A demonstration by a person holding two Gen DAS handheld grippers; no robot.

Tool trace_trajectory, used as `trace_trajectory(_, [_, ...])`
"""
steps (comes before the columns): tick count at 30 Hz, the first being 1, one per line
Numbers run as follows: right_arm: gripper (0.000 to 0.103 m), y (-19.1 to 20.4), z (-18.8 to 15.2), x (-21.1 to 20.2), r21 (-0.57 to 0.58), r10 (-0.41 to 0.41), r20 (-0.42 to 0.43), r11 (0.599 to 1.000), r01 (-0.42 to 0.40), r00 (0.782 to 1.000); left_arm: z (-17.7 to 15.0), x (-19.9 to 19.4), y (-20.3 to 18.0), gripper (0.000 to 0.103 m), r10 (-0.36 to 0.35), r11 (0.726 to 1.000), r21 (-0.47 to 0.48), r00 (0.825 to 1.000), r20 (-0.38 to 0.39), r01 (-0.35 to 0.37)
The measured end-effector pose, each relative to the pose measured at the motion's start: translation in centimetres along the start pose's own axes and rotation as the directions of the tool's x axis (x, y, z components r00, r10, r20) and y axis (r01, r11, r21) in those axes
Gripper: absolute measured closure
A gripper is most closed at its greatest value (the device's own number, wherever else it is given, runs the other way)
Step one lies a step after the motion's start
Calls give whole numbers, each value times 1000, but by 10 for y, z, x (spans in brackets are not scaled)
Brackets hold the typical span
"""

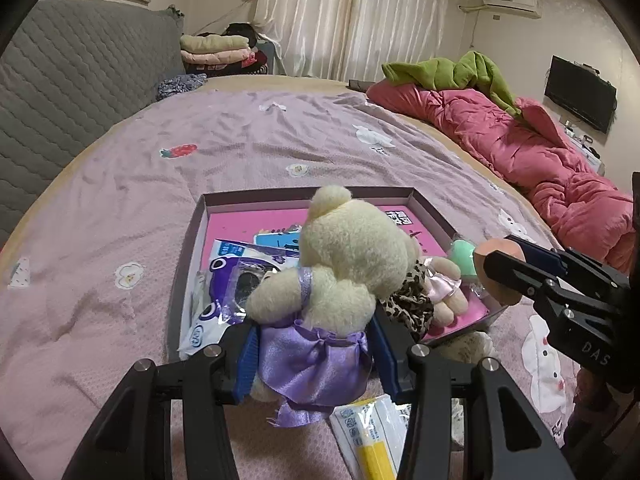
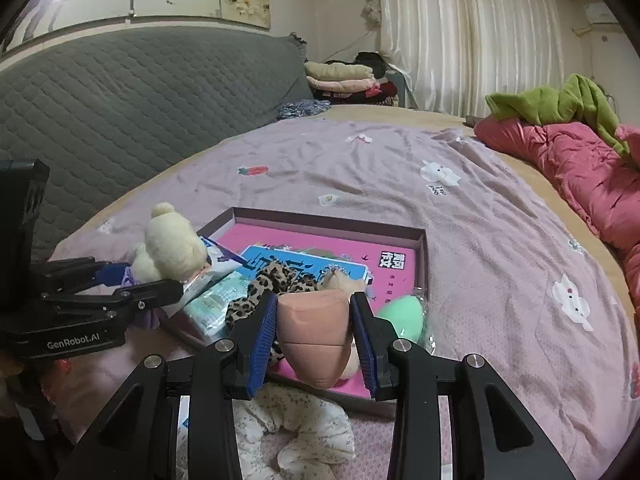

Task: Organize soft objects
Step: 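Carry the teddy bear and pink sponge over the tray with both grippers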

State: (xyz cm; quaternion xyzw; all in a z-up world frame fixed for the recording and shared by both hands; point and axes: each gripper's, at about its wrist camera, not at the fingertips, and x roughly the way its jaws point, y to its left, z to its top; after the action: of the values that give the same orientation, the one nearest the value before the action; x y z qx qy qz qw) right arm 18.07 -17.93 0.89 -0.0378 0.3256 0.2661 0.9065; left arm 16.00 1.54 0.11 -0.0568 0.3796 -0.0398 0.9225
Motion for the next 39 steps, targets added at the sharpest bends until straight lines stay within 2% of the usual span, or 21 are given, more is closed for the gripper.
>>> trace_trajectory(18, [64, -17, 12, 5, 35, -28, 31, 999, 27, 999, 17, 28, 7, 54, -16, 999, -29, 1000, 0, 16])
trace_trajectory(30, [64, -22, 16, 7, 30, -63, 48, 998, 62, 997, 17, 45, 9, 54, -37, 999, -37, 999, -40, 35])
trace_trajectory(39, [64, -23, 15, 14, 30, -58, 35, 998, 57, 998, 17, 52, 15, 54, -50, 997, -65, 997, -64, 46])
